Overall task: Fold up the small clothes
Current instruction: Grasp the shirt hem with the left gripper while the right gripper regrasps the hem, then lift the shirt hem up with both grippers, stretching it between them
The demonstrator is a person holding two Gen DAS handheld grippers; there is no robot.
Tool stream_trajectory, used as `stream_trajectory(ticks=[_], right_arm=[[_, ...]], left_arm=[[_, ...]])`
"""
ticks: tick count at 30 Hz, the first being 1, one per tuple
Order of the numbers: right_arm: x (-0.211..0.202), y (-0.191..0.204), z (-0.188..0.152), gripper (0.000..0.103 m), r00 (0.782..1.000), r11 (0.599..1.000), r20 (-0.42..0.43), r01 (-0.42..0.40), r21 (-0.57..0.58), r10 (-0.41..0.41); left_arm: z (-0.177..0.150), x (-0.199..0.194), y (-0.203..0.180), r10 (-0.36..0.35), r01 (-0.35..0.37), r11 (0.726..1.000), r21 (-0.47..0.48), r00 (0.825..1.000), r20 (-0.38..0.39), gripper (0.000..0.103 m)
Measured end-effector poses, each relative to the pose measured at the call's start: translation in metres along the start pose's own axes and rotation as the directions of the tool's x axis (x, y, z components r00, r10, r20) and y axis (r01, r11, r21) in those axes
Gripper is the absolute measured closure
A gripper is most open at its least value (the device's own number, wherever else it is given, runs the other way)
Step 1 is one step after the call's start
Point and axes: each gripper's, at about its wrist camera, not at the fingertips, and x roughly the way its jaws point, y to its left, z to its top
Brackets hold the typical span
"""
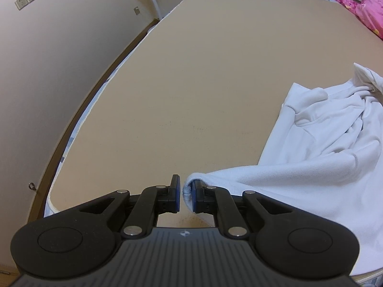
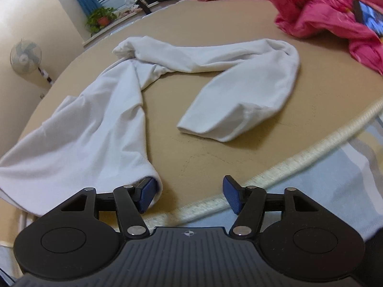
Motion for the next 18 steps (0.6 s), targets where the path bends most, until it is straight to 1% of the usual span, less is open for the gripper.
stream_trajectory(ticks=[3,7,8,9,10,11,13,14,16,18], right_arm=[[0.017,0.023,0.007,0.039,1.000,0.998,0.003,-0.004,-0.065,0.004],[0.038,0.051,0.010,0.038,1.000,0.989,0.012,0.021,-0.148,-0.019],[0.041,0.057,0.009,0.050,0.999,0.980,0.012,0.034,-0.195,-0.033],[0.042,0.062,0.006,0.066,0.999,0.965,0.011,0.044,-0.258,-0.042],[0.040,0.067,0.003,0.098,1.000,0.945,0.003,0.023,-0.327,-0.023],[0.035,0.070,0.002,0.098,1.000,0.925,-0.009,0.002,-0.379,-0.006],[0.020,0.069,0.004,0.098,0.995,0.893,0.051,0.102,-0.438,-0.088],[0.010,0.064,0.008,0.098,0.989,0.885,0.094,0.145,-0.443,-0.115],[-0.012,0.046,0.019,0.098,0.975,0.898,0.159,0.208,-0.387,-0.157],[-0.024,0.028,0.028,0.097,0.969,0.921,0.174,0.222,-0.321,-0.173]], left_arm=[[0.004,-0.001,0.002,0.011,-0.011,1.000,-0.011,1.000,0.008,0.093],[0.013,0.001,0.015,0.041,-0.042,0.998,-0.052,0.999,-0.002,0.092],[0.014,0.002,0.017,0.042,-0.042,0.997,-0.058,0.999,-0.009,0.092],[0.015,0.002,0.018,0.037,-0.038,0.998,-0.058,0.999,-0.012,0.092],[0.015,0.002,0.018,0.034,-0.035,0.998,-0.055,0.999,-0.011,0.092],[0.014,0.001,0.016,0.035,-0.036,0.998,-0.044,0.999,-0.008,0.092],[0.010,-0.001,0.011,0.018,-0.018,0.999,-0.026,1.000,-0.012,0.092],[0.008,-0.001,0.008,0.005,-0.005,1.000,-0.018,1.000,-0.017,0.092],[0.001,-0.002,0.000,-0.017,0.017,1.000,0.000,1.000,-0.022,0.092],[-0.010,-0.002,-0.010,-0.040,0.041,0.999,0.029,0.999,-0.027,0.092]])
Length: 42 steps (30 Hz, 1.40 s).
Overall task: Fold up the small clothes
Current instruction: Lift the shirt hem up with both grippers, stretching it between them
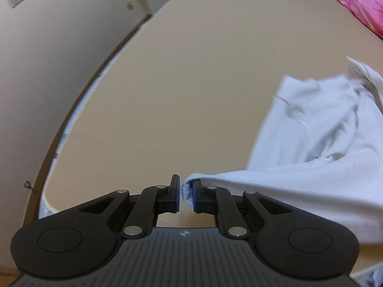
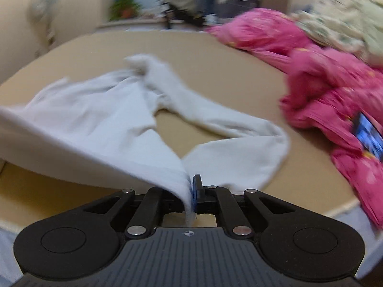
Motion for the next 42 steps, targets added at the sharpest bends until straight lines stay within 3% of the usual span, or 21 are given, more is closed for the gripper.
stream_trajectory(ticks=[8,10,13,15,16,18,19,20,22,23,27,33,37,42], right_arm=[[0.033,-0.001,-0.021,0.095,0.987,0.999,-0.155,-0.029,0.046,0.036],[0.032,0.001,-0.025,0.076,0.985,0.996,-0.170,-0.026,0.080,0.039],[0.033,-0.004,-0.030,0.070,0.983,0.988,-0.177,-0.031,0.149,0.057],[0.036,-0.008,-0.030,0.069,0.981,0.984,-0.176,-0.045,0.173,0.076],[0.037,-0.007,-0.031,0.069,0.981,0.984,-0.175,-0.049,0.169,0.079],[0.038,-0.004,-0.032,0.088,0.982,0.990,-0.168,-0.069,0.121,0.089],[0.037,-0.004,-0.030,0.098,0.980,0.990,-0.171,-0.088,0.106,0.106],[0.035,-0.007,-0.026,0.098,0.979,0.990,-0.177,-0.085,0.115,0.104],[0.026,-0.017,-0.016,0.098,0.984,0.987,-0.163,-0.051,0.151,0.076],[0.019,-0.024,-0.010,0.098,0.987,0.983,-0.136,-0.057,0.174,0.081],[-0.006,-0.048,0.003,0.098,0.997,0.980,-0.060,-0.042,0.194,0.054],[0.007,-0.054,-0.013,0.098,0.987,0.973,-0.140,-0.045,0.225,0.078],[0.005,-0.052,-0.016,0.098,0.988,0.970,-0.138,-0.038,0.242,0.073],[-0.040,-0.053,0.017,0.098,0.996,0.974,-0.010,-0.085,0.209,0.089]], left_arm=[[-0.049,0.011,-0.031,-0.019,0.025,0.990,0.137,0.999,-0.041,0.092],[-0.056,0.016,-0.030,-0.040,0.048,0.988,0.148,0.998,-0.058,0.092],[-0.062,0.019,-0.031,-0.069,0.078,0.986,0.149,0.996,-0.062,0.091],[-0.062,0.022,-0.032,-0.097,0.107,0.984,0.143,0.992,-0.075,0.080],[-0.063,0.023,-0.034,-0.105,0.116,0.983,0.144,0.991,-0.079,0.066],[-0.064,0.023,-0.038,-0.105,0.114,0.981,0.156,0.992,-0.068,0.060],[-0.065,0.022,-0.041,-0.089,0.098,0.980,0.174,0.994,-0.060,0.062],[-0.066,0.021,-0.043,-0.077,0.086,0.978,0.189,0.996,-0.051,0.068],[-0.066,0.019,-0.046,-0.054,0.059,0.975,0.215,0.998,-0.029,0.093],[-0.066,0.019,-0.045,-0.043,0.047,0.973,0.224,0.999,-0.024,0.098],[-0.061,0.020,-0.032,-0.074,0.080,0.983,0.166,0.996,-0.041,0.098],[-0.062,0.014,-0.030,-0.064,0.067,0.984,0.166,0.998,-0.023,0.098],[-0.053,0.001,-0.023,-0.077,0.082,0.989,0.122,0.996,-0.044,0.099],[-0.024,-0.062,0.016,-0.172,0.171,0.985,0.022,0.981,0.088,0.100]])
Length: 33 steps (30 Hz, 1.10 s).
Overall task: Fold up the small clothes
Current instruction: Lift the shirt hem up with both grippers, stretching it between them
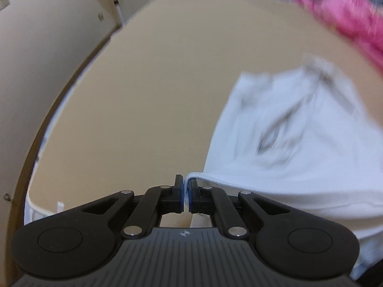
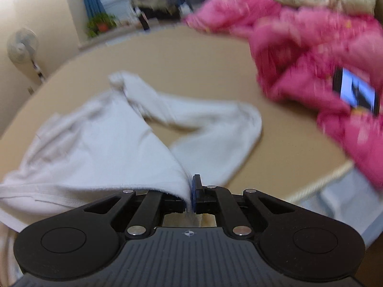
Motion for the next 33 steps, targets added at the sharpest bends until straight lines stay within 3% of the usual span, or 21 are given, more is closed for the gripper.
stream_trajectory(ticks=[4,10,17,20,22,23,25,27,30,31,32,33], right_arm=[[-0.051,0.013,0.036,0.098,0.990,0.999,0.134,-0.047,-0.011,0.048],[-0.130,0.032,0.072,0.099,0.942,0.993,0.314,-0.120,-0.020,0.120],[-0.208,0.039,0.109,0.099,0.889,0.977,0.406,-0.206,-0.056,0.211],[-0.240,0.039,0.143,0.101,0.863,0.969,0.441,-0.236,-0.079,0.246],[-0.258,0.042,0.161,0.101,0.847,0.970,0.473,-0.219,-0.109,0.244],[-0.268,0.042,0.172,0.101,0.840,0.972,0.490,-0.205,-0.116,0.235],[-0.278,0.042,0.186,0.101,0.833,0.975,0.508,-0.175,-0.135,0.220],[-0.275,0.040,0.194,0.101,0.844,0.981,0.500,-0.143,-0.134,0.191],[-0.251,0.038,0.192,0.101,0.888,0.985,0.431,-0.121,-0.121,0.161],[-0.240,0.037,0.188,0.101,0.904,0.987,0.401,-0.112,-0.113,0.149],[-0.229,0.039,0.182,0.101,0.918,0.989,0.371,-0.109,-0.103,0.140],[-0.218,0.038,0.178,0.101,0.930,0.990,0.343,-0.108,-0.090,0.132]], left_arm=[[0.026,-0.067,0.037,-0.066,0.080,0.992,-0.099,0.988,0.138,0.100],[0.038,-0.146,0.085,-0.117,0.168,0.974,-0.153,0.948,0.297,0.101],[0.054,-0.202,0.125,-0.160,0.244,0.951,-0.190,0.915,0.371,0.102],[0.072,-0.231,0.133,-0.153,0.253,0.947,-0.199,0.898,0.412,0.103],[0.082,-0.252,0.137,-0.095,0.207,0.958,-0.201,0.885,0.456,0.103],[0.086,-0.263,0.140,-0.082,0.200,0.960,-0.197,0.871,0.484,0.103],[0.092,-0.273,0.142,-0.082,0.194,0.964,-0.179,0.864,0.496,0.103],[0.095,-0.269,0.136,-0.080,0.165,0.976,-0.141,0.877,0.473,0.103],[0.084,-0.233,0.111,-0.182,0.209,0.977,-0.030,0.906,0.383,0.099],[0.074,-0.218,0.101,-0.218,0.233,0.972,-0.002,0.910,0.353,0.086],[0.064,-0.198,0.089,-0.260,0.266,0.964,0.024,0.913,0.313,0.060],[0.049,-0.177,0.073,-0.299,0.294,0.954,0.058,0.918,0.262,0.047]])
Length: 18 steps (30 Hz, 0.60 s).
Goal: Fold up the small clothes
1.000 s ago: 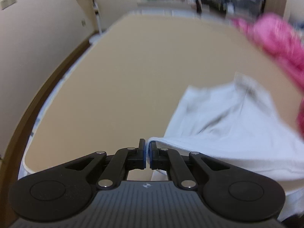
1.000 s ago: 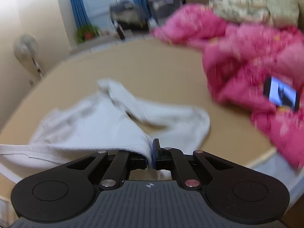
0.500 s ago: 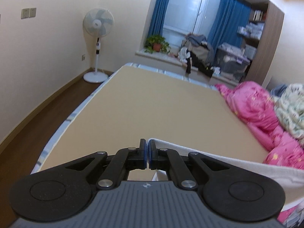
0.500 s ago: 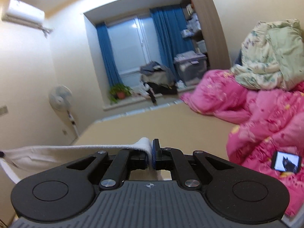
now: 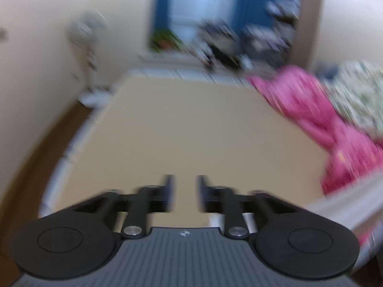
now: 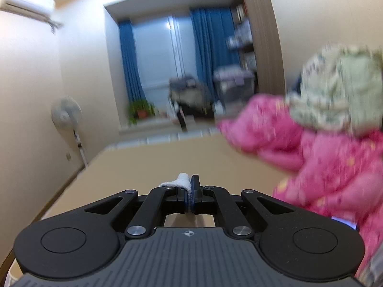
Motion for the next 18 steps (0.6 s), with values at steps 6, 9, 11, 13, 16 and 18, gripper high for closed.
stream_trajectory(ticks=[6,9,11,13,16,18], right_arm=[[0.032,0.001,-0.043,0.101,0.989,0.997,-0.129,0.072,-0.016,-0.074],[0.033,0.004,-0.051,0.101,0.985,0.997,-0.150,0.080,-0.016,-0.081],[0.035,0.004,-0.051,0.101,0.986,0.997,-0.148,0.076,-0.015,-0.077],[0.033,0.006,-0.053,0.101,0.987,0.997,-0.144,0.070,-0.016,-0.072],[0.036,0.007,-0.053,0.101,0.988,0.998,-0.145,0.059,-0.013,-0.060],[0.035,0.007,-0.052,0.101,0.988,0.999,-0.147,0.054,-0.006,-0.055]], left_arm=[[-0.134,0.113,-0.059,-0.114,0.129,0.991,0.034,0.950,-0.289,0.028],[-0.180,0.149,-0.099,-0.140,0.184,0.979,0.092,0.922,-0.361,0.027],[-0.203,0.164,-0.124,-0.163,0.227,0.965,0.131,0.911,-0.380,0.024],[-0.230,0.164,-0.146,-0.182,0.261,0.950,0.173,0.910,-0.374,0.017],[-0.269,0.171,-0.180,-0.148,0.264,0.915,0.307,0.924,-0.353,0.016],[-0.290,0.177,-0.204,-0.129,0.278,0.882,0.381,0.920,-0.371,0.016]])
